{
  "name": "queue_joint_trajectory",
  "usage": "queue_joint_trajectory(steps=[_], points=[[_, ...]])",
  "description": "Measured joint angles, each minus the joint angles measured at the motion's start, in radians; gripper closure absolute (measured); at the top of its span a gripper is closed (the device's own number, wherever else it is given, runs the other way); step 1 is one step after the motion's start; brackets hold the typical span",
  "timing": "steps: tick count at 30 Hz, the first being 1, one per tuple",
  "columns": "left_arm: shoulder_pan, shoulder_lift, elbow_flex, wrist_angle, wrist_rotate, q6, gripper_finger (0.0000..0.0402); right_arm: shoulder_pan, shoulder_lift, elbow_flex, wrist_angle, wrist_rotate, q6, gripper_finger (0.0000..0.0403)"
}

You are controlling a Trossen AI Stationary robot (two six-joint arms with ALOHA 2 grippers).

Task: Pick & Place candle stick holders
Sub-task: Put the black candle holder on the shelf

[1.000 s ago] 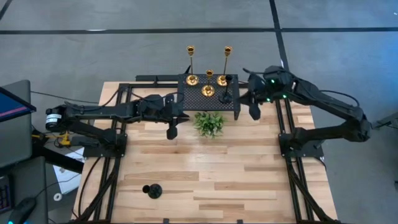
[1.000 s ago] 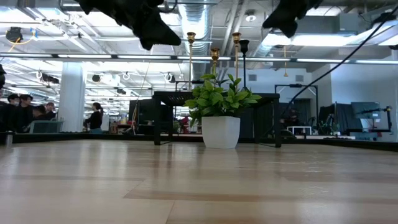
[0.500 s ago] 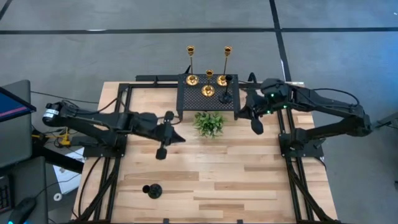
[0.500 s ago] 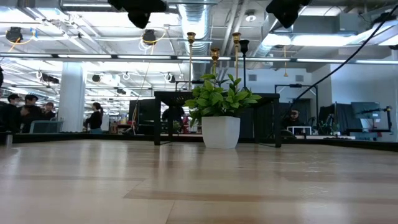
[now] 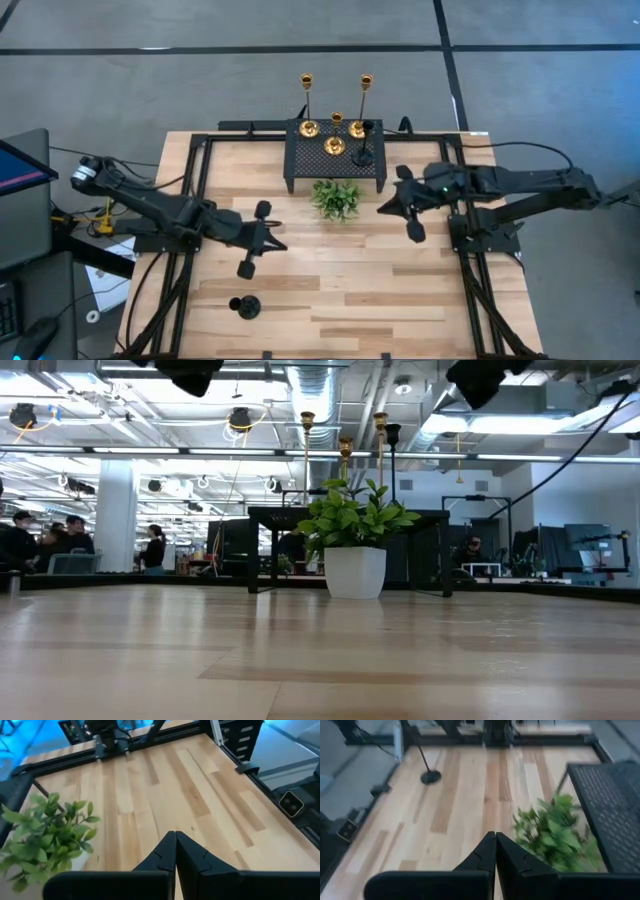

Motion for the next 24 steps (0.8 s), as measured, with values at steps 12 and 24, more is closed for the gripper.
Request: queue_joint_trajectory(steps=[12, 24], points=[[-0.071, -0.156, -0.158, 0.044, -0.018, 0.027, 0.0397, 0.105, -0.29, -0.402, 0.446, 0.2, -0.019, 0.0403], [-0.075, -0.326, -0.308, 0.048, -0.017, 0.065, 0.0396, 0.124, -0.36, -0.674, 0.82, 0.202, -0.019, 0.0403]])
